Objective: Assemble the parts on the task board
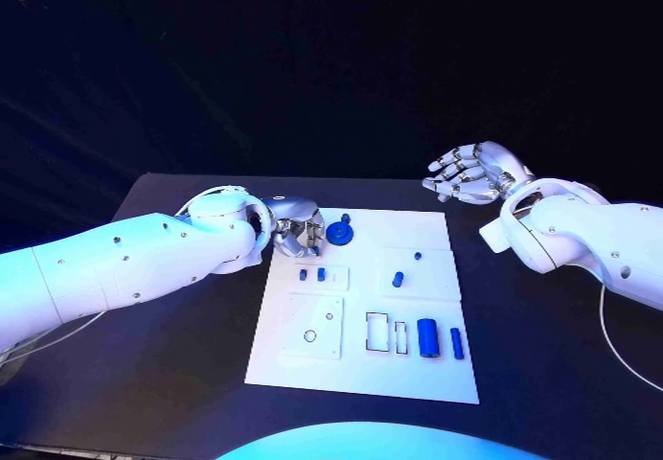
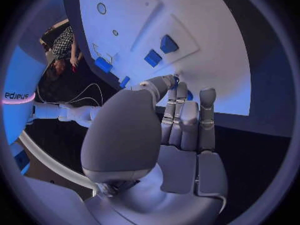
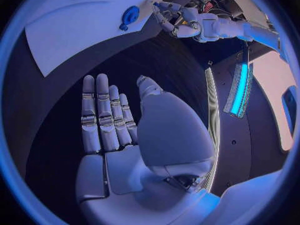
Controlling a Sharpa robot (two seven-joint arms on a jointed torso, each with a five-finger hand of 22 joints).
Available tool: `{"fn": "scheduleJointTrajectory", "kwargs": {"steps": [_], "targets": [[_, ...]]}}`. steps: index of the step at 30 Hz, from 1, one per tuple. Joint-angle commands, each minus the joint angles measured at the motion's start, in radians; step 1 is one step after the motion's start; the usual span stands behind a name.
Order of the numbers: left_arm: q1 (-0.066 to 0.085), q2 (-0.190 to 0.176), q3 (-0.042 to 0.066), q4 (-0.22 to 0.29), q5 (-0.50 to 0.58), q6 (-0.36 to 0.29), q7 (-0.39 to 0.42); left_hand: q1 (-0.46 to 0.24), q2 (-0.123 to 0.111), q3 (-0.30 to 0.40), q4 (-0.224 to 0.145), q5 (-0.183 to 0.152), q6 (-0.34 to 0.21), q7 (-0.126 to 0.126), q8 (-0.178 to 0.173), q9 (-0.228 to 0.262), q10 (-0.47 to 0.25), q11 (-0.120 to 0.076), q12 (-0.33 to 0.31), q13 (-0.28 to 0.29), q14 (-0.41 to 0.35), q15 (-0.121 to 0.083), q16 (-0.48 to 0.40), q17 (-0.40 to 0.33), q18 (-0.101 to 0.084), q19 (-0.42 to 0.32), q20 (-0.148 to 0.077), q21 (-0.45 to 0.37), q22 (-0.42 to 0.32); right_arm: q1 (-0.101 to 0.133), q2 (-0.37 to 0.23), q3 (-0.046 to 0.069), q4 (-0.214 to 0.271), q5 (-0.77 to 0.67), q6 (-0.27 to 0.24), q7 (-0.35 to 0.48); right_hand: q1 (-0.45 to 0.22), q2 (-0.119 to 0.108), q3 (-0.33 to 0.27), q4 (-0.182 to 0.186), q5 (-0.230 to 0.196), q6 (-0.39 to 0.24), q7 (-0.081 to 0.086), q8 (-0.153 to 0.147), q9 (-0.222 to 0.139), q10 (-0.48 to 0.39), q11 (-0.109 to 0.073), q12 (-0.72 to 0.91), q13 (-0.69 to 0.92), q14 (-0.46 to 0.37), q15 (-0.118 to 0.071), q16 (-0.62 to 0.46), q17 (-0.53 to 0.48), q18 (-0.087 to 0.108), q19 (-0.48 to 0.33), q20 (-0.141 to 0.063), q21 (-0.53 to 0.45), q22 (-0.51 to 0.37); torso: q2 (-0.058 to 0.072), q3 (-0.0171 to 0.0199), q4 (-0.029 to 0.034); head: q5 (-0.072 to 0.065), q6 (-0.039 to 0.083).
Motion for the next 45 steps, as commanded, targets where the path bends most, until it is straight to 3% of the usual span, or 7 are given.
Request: {"fn": "scheduleJointTrajectory", "kwargs": {"steps": [1, 45], "targets": [[0.000, 0.006, 0.001, -0.003, 0.012, 0.026, -0.006, -0.010, 0.001, 0.006, 0.000, -0.002, 0.001, 0.009, -0.003, 0.001, -0.001, 0.005, -0.006, -0.001, -0.005, 0.004, -0.005, -0.001, -0.008, -0.006, -0.002, -0.004, -0.001, 0.000, 0.000, 0.000, 0.002, -0.005, 0.011, 0.014, -0.002, -0.001, 0.005, 0.002, 0.002, 0.006, 0.041, -0.004, -0.001, 0.008, 0.001, -0.006, -0.001, 0.004, 0.005, -0.007, -0.002, 0.011, 0.004, 0.001, 0.003, -0.001, 0.000, 0.0004, -0.0003, -0.001, -0.001], [-0.003, 0.034, -0.002, -0.040, 0.014, 0.043, -0.002, -0.013, -0.001, 0.010, -0.002, -0.005, 0.001, 0.008, -0.006, 0.002, 0.001, 0.005, -0.010, -0.001, -0.005, 0.004, -0.005, 0.000, -0.008, -0.006, -0.001, -0.006, -0.001, 0.000, 0.002, 0.000, 0.000, -0.005, 0.012, 0.013, -0.006, -0.002, 0.006, 0.001, 0.002, 0.007, 0.041, -0.006, -0.002, 0.010, 0.001, -0.010, -0.002, 0.004, 0.005, -0.008, -0.002, 0.011, 0.004, 0.001, 0.003, -0.003, 0.000, 0.0000, 0.0003, 0.001, -0.006]]}}
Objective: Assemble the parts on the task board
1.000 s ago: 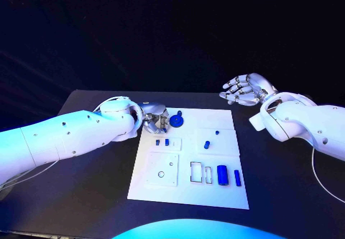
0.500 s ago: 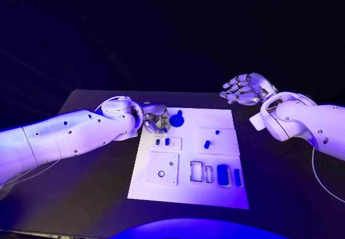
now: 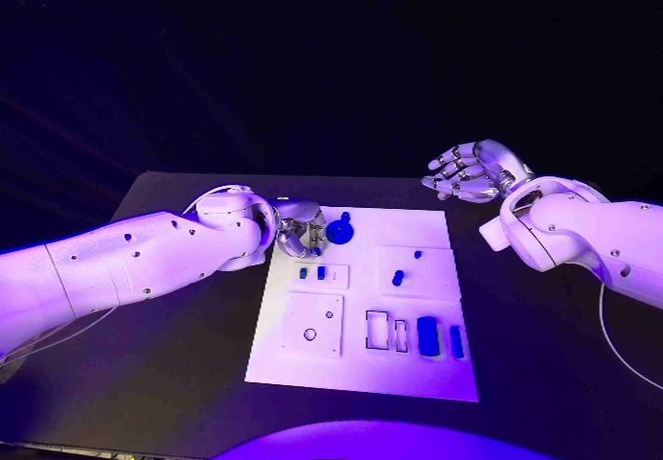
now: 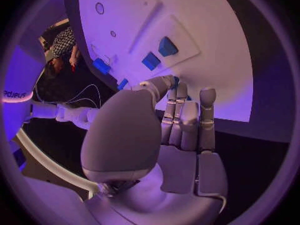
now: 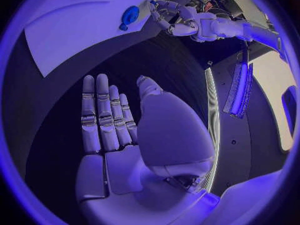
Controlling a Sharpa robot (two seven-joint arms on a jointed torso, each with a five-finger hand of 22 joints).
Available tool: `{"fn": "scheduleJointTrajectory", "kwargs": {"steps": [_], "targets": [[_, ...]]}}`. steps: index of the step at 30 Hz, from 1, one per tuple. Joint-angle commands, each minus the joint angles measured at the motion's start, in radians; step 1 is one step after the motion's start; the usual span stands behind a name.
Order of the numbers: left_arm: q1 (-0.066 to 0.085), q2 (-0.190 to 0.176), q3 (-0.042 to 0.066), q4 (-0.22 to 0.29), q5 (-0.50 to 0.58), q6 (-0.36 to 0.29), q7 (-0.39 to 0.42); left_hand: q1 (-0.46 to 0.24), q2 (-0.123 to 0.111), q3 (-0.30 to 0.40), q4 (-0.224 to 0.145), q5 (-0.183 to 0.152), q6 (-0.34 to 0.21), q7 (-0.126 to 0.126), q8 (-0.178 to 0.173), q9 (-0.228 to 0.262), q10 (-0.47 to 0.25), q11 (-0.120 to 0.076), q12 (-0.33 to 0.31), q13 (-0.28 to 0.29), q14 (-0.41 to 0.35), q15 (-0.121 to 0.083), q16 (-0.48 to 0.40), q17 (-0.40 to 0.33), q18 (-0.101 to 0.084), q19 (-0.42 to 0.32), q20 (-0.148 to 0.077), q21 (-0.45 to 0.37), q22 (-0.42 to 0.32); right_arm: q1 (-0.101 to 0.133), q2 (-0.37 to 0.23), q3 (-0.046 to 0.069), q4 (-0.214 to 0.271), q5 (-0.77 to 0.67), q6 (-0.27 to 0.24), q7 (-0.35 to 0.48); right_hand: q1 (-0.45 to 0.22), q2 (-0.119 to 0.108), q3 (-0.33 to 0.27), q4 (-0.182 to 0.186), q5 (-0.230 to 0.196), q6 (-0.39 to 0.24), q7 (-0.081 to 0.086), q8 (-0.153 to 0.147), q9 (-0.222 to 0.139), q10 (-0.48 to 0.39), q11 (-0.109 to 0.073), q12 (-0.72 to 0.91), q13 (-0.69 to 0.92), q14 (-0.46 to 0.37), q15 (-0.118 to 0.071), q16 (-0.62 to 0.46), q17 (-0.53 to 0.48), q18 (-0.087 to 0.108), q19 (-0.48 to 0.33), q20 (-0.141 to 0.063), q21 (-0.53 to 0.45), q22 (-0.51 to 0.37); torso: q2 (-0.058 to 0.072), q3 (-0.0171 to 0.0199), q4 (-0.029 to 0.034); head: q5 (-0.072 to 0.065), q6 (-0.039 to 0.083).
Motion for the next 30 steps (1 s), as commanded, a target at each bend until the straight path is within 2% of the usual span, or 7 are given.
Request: {"fn": "scheduleJointTrajectory", "kwargs": {"steps": [1, 16, 30], "targets": [[0.000, 0.002, 0.000, 0.000, 0.005, 0.014, 0.003, -0.009, 0.003, 0.007, 0.001, -0.005, 0.002, 0.008, -0.006, 0.001, 0.001, 0.005, -0.005, -0.002, -0.005, 0.004, -0.005, -0.002, -0.008, -0.006, -0.001, -0.006, 0.000, 0.000, 0.001, 0.000, 0.001, -0.005, 0.012, 0.012, -0.006, -0.002, 0.006, 0.001, 0.002, 0.007, 0.041, -0.006, -0.001, 0.007, -0.002, -0.003, -0.001, 0.004, 0.005, -0.002, -0.001, 0.011, 0.004, 0.001, 0.003, -0.001, 0.000, -0.0001, -0.0002, 0.000, -0.001], [0.000, 0.007, -0.002, -0.008, 0.009, 0.019, 0.008, -0.020, -0.001, 0.007, 0.003, -0.010, 0.003, 0.008, -0.007, 0.003, 0.004, 0.005, -0.009, -0.001, -0.002, 0.004, -0.003, 0.002, -0.008, -0.004, 0.000, -0.006, 0.001, 0.000, 0.001, 0.000, -0.001, -0.005, 0.013, 0.012, -0.006, -0.002, 0.006, 0.001, 0.002, 0.007, 0.041, -0.006, -0.001, 0.007, -0.002, -0.003, -0.001, 0.004, 0.005, -0.002, -0.001, 0.011, 0.004, 0.001, 0.003, -0.001, 0.000, 0.0002, 0.0001, 0.001, -0.004], [0.000, 0.007, -0.002, -0.011, 0.014, 0.023, 0.010, -0.043, -0.012, 0.005, 0.009, -0.011, -0.011, 0.009, -0.023, 0.002, 0.006, 0.006, -0.018, -0.001, 0.003, 0.004, 0.000, 0.003, -0.011, 0.006, 0.003, -0.006, 0.007, -0.001, 0.003, 0.000, -0.002, -0.004, 0.014, 0.013, -0.006, -0.002, 0.006, 0.001, 0.002, 0.007, 0.041, -0.006, -0.001, 0.007, -0.002, -0.003, -0.001, 0.004, 0.005, -0.002, -0.001, 0.011, 0.004, 0.001, 0.003, -0.001, 0.000, 0.0003, -0.0003, 0.001, -0.005]]}}
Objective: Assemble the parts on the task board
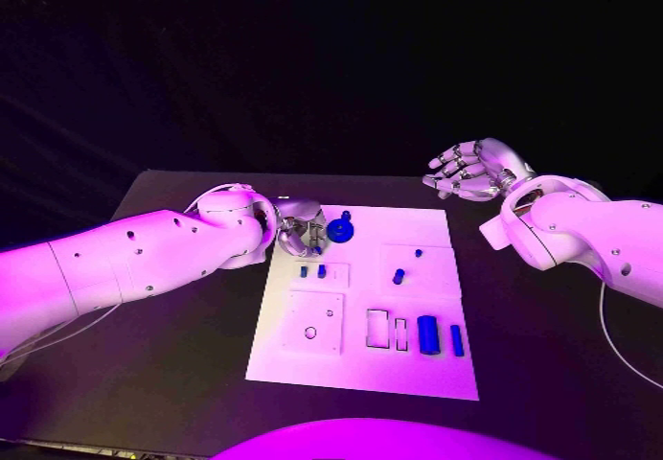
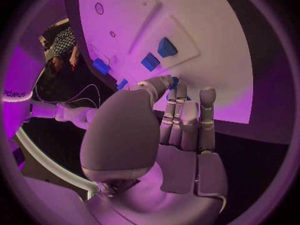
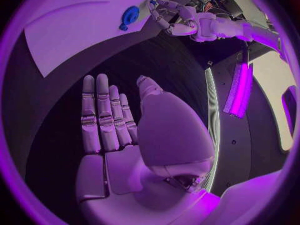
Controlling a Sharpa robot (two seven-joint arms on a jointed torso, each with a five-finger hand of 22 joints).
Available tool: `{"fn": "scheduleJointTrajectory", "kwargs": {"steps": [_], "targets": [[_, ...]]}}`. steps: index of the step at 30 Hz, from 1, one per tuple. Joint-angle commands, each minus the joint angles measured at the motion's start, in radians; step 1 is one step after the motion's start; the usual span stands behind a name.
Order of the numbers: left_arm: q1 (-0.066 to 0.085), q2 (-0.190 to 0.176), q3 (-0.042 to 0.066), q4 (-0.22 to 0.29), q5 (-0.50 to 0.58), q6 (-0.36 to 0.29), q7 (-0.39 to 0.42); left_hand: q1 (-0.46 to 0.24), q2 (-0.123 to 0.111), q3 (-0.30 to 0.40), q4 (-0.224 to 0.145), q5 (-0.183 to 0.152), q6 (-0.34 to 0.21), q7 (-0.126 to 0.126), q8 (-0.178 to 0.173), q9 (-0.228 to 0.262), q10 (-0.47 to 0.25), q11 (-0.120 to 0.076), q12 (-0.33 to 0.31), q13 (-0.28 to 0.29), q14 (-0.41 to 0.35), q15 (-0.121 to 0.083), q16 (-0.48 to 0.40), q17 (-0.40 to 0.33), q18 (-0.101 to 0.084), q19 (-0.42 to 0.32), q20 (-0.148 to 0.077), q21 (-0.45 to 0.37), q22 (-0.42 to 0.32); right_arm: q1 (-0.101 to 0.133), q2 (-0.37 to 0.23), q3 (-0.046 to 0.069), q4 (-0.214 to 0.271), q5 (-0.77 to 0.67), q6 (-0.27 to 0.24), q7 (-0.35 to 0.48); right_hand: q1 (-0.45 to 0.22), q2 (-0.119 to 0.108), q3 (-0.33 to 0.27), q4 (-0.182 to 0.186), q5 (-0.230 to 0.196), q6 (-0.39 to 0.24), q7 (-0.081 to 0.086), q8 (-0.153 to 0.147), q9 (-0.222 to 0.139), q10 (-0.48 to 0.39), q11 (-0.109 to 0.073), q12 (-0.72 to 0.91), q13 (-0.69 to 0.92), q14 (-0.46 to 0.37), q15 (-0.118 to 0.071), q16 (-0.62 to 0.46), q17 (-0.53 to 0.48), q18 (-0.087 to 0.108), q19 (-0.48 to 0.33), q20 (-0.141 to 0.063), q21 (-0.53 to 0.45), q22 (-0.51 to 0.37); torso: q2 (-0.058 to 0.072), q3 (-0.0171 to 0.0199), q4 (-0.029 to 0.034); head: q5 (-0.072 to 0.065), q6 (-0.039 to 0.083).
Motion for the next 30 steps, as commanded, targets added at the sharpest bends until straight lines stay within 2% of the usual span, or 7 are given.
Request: {"fn": "scheduleJointTrajectory", "kwargs": {"steps": [1, 12, 18, 30], "targets": [[0.000, 0.001, 0.000, 0.000, 0.007, 0.018, 0.007, -0.012, 0.002, 0.002, 0.006, -0.006, -0.008, -0.002, -0.004, 0.000, 0.002, 0.003, -0.007, -0.001, 0.003, 0.005, -0.001, -0.002, -0.010, 0.006, 0.003, -0.003, -0.001, -0.001, 0.001, 0.000, 0.000, -0.005, 0.013, 0.013, -0.006, -0.002, 0.006, 0.001, 0.002, 0.007, 0.041, -0.006, -0.001, 0.007, -0.002, -0.003, -0.001, 0.004, 0.005, -0.002, -0.001, 0.011, 0.004, 0.001, 0.003, -0.001, 0.000, 0.0001, 0.0001, -0.001, -0.001], [0.000, 0.000, 0.000, 0.001, 0.010, 0.013, 0.006, -0.016, 0.001, 0.001, 0.008, -0.006, -0.008, -0.002, -0.005, 0.000, 0.003, 0.003, -0.009, -0.001, 0.005, 0.005, 0.000, 0.000, -0.010, 0.007, 0.003, -0.004, -0.001, -0.001, 0.001, 0.000, 0.000, -0.004, 0.013, 0.013, -0.006, -0.002, 0.006, 0.001, 0.002, 0.007, 0.041, -0.006, -0.001, 0.007, -0.002, -0.003, -0.001, 0.004, 0.005, -0.002, -0.001, 0.011, 0.004, 0.001, 0.003, -0.001, 0.000, -0.0001, 0.0002, -0.001, -0.001], [0.000, -0.001, 0.000, 0.001, 0.013, 0.003, 0.007, -0.044, -0.014, -0.014, 0.021, -0.008, -0.014, -0.002, -0.015, 0.002, -0.002, 0.005, -0.017, 0.001, 0.005, 0.007, -0.002, -0.006, -0.010, 0.010, 0.005, -0.012, -0.006, -0.001, 0.002, 0.000, -0.001, -0.004, 0.014, 0.013, -0.006, -0.002, 0.006, 0.001, 0.002, 0.007, 0.041, -0.006, -0.001, 0.007, -0.002, -0.003, -0.001, 0.004, 0.005, -0.002, -0.001, 0.011, 0.004, 0.001, 0.003, -0.001, 0.000, 0.0002, 0.0004, -0.001, -0.002], [0.000, -0.004, 0.000, 0.000, 0.019, 0.004, 0.000, -0.070, -0.027, -0.036, 0.039, -0.014, -0.029, 0.002, -0.032, 0.001, -0.008, 0.009, -0.024, 0.005, -0.006, 0.011, -0.008, -0.029, -0.008, 0.002, 0.008, -0.032, -0.024, -0.001, 0.002, 0.000, 0.000, -0.004, 0.013, 0.013, -0.010, -0.004, 0.007, 0.001, 0.002, 0.008, 0.041, -0.008, -0.003, 0.010, -0.001, -0.009, -0.002, 0.004, 0.006, -0.005, -0.001, 0.011, 0.004, 0.001, 0.002, -0.004, 0.000, 0.0002, -0.0006, -0.003, 0.000]]}}
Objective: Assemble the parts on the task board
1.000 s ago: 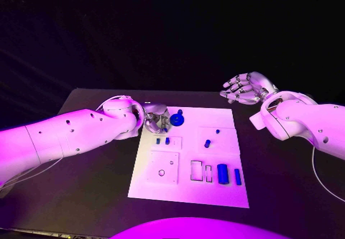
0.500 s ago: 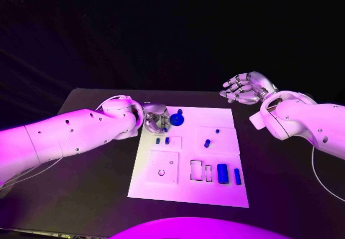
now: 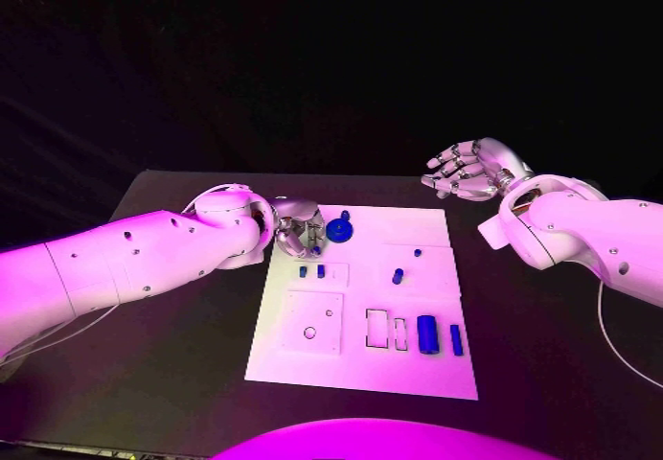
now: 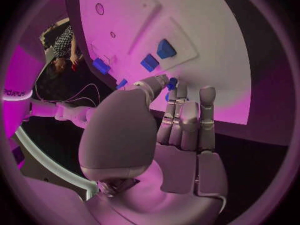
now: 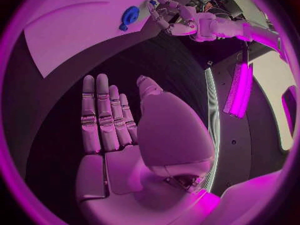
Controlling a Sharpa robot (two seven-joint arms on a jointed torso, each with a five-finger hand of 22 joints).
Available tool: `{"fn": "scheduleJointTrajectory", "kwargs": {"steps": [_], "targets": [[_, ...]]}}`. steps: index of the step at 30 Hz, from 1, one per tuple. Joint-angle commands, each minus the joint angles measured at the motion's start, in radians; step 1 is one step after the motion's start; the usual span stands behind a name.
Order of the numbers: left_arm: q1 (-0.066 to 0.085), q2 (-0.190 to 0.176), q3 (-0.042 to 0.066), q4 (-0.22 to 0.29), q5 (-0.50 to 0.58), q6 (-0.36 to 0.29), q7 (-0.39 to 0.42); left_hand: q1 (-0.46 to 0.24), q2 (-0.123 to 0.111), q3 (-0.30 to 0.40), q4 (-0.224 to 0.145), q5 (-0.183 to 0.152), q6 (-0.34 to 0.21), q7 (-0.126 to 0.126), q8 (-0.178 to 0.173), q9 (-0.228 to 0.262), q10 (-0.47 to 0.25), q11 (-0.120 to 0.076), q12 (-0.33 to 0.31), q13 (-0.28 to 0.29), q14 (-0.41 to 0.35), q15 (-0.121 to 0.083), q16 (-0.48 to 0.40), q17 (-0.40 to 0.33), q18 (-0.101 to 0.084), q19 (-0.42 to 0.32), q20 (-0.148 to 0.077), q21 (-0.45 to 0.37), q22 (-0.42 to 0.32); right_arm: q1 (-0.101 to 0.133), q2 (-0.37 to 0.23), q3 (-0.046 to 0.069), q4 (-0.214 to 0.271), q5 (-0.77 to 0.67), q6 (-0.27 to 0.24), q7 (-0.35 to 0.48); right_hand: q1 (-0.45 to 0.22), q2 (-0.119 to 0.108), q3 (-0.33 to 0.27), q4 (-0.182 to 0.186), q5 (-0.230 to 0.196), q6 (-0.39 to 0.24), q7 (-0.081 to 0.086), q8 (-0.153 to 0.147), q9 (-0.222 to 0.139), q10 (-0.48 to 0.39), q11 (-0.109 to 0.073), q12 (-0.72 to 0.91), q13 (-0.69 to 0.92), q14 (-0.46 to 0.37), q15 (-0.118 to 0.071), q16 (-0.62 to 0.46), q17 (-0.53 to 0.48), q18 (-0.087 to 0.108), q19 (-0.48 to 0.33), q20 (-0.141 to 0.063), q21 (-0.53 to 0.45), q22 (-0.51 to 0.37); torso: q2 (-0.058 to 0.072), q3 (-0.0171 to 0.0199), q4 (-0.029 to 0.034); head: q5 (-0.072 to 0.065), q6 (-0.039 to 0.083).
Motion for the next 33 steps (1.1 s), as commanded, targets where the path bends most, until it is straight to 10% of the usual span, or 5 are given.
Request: {"fn": "scheduleJointTrajectory", "kwargs": {"steps": [1, 22, 33], "targets": [[0.000, 0.000, 0.000, 0.001, 0.010, 0.004, 0.001, -0.013, -0.002, -0.004, 0.002, -0.004, -0.007, 0.002, -0.006, -0.001, -0.004, 0.005, -0.005, 0.001, -0.006, 0.004, -0.004, -0.002, -0.008, -0.002, 0.004, -0.004, -0.001, -0.001, 0.000, 0.000, 0.001, -0.004, 0.012, 0.013, -0.010, -0.004, 0.007, 0.001, 0.002, 0.008, 0.041, -0.004, -0.001, 0.006, 0.002, -0.004, -0.001, 0.004, 0.006, -0.005, -0.001, 0.011, 0.004, 0.001, 0.002, -0.001, 0.000, 0.0001, -0.0006, 0.000, 0.001], [0.000, -0.005, 0.000, 0.010, 0.011, 0.005, 0.003, -0.013, -0.004, -0.012, 0.008, -0.004, -0.022, 0.004, -0.020, -0.003, -0.005, 0.006, -0.007, 0.005, -0.006, 0.005, -0.003, 0.000, -0.008, 0.000, 0.006, -0.011, -0.006, -0.001, -0.002, 0.000, 0.003, -0.004, 0.010, 0.012, -0.011, -0.005, 0.007, 0.001, 0.002, 0.007, 0.042, -0.004, -0.002, 0.006, 0.003, -0.005, -0.001, 0.004, 0.006, -0.006, -0.001, 0.011, 0.003, 0.002, 0.002, -0.002, 0.000, -0.0006, 0.0001, -0.001, 0.001], [0.000, -0.010, 0.000, 0.006, 0.016, 0.004, -0.005, -0.001, -0.007, -0.045, 0.025, -0.004, -0.125, -0.005, -0.092, -0.028, -0.024, 0.004, -0.019, 0.016, -0.023, 0.003, -0.008, -0.027, -0.004, -0.009, 0.004, -0.039, -0.030, -0.001, -0.002, 0.000, 0.003, -0.004, 0.009, 0.012, -0.012, -0.006, 0.007, 0.001, 0.002, 0.007, 0.042, -0.005, -0.002, 0.006, 0.003, -0.006, -0.001, 0.003, 0.006, -0.006, -0.002, 0.011, 0.003, 0.002, 0.002, -0.002, 0.000, -0.0004, -0.0001, 0.000, 0.001]]}}
